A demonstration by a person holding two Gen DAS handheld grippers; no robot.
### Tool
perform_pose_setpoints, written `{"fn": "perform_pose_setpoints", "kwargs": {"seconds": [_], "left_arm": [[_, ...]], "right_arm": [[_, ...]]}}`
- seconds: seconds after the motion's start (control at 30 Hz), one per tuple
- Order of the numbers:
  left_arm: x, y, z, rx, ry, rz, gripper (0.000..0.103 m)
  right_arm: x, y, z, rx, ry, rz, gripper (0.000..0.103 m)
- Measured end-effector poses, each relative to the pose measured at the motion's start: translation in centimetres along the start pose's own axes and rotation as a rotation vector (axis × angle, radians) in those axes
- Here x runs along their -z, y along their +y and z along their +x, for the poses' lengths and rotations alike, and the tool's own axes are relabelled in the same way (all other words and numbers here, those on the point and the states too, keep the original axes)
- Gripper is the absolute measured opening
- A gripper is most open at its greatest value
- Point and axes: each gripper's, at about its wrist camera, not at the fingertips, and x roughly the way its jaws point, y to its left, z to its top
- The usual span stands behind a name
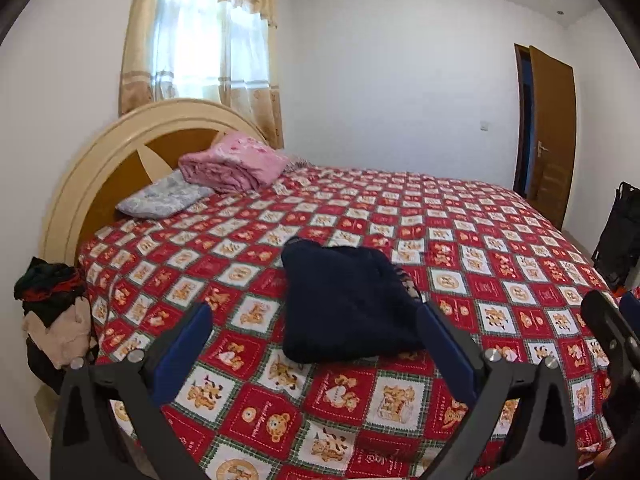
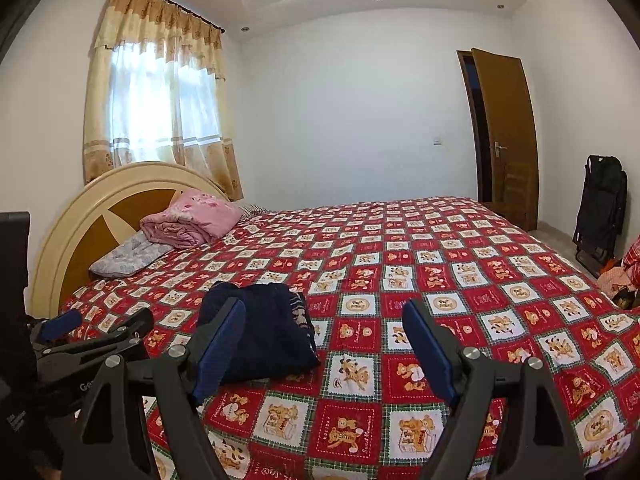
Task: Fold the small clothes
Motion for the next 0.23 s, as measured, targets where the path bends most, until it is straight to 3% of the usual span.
{"fn": "perform_pose_setpoints", "kwargs": {"seconds": [0.23], "left_arm": [[0.31,-0.59,-0.15,0.023,-0.017,0.037,0.103]], "right_arm": [[0.07,-0.3,0.23,0.002,0.01,0.011,0.082]]}}
